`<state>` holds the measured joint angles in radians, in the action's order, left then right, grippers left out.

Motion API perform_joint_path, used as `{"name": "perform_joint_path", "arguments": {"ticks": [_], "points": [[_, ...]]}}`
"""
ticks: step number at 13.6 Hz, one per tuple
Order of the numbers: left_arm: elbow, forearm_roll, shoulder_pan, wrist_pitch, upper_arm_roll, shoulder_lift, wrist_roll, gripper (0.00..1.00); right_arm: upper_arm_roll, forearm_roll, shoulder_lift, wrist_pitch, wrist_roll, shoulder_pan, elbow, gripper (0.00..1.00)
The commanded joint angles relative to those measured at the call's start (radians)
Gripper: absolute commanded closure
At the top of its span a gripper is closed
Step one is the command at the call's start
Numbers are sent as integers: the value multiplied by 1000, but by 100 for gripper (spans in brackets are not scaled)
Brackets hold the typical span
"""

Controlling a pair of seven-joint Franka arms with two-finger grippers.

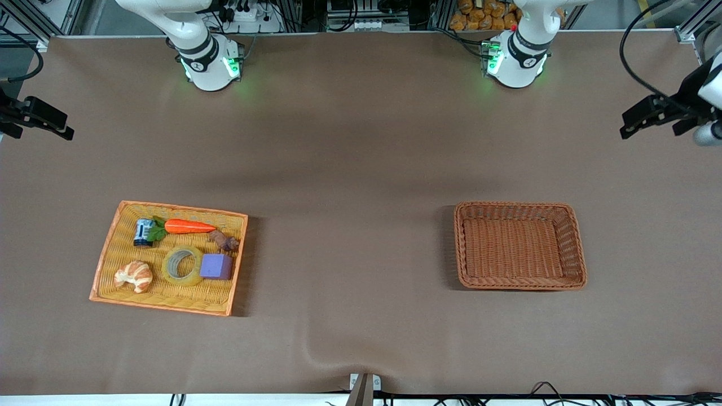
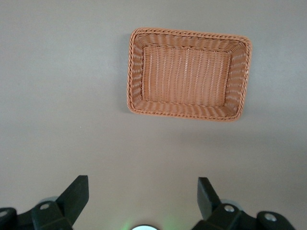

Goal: Transfer tape with both arms

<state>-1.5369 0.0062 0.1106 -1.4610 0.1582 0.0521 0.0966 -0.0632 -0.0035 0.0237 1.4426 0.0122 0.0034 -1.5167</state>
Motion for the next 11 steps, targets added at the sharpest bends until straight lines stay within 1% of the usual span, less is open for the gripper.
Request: {"name": "perform_joint_path", "arguments": {"ticks": [1,6,11], "points": [[34,-5,1,37,12,3,-24,0,5,-3,5,-13,-8,-8,9,0],[35,-18,15,37,0,-8,-28,0,3,-3,2,-11,-8,-10,9,0],[24,-8,11,39,9,-6,-15,0,2,-3,1,-10,-8,-10,9,0]]}}
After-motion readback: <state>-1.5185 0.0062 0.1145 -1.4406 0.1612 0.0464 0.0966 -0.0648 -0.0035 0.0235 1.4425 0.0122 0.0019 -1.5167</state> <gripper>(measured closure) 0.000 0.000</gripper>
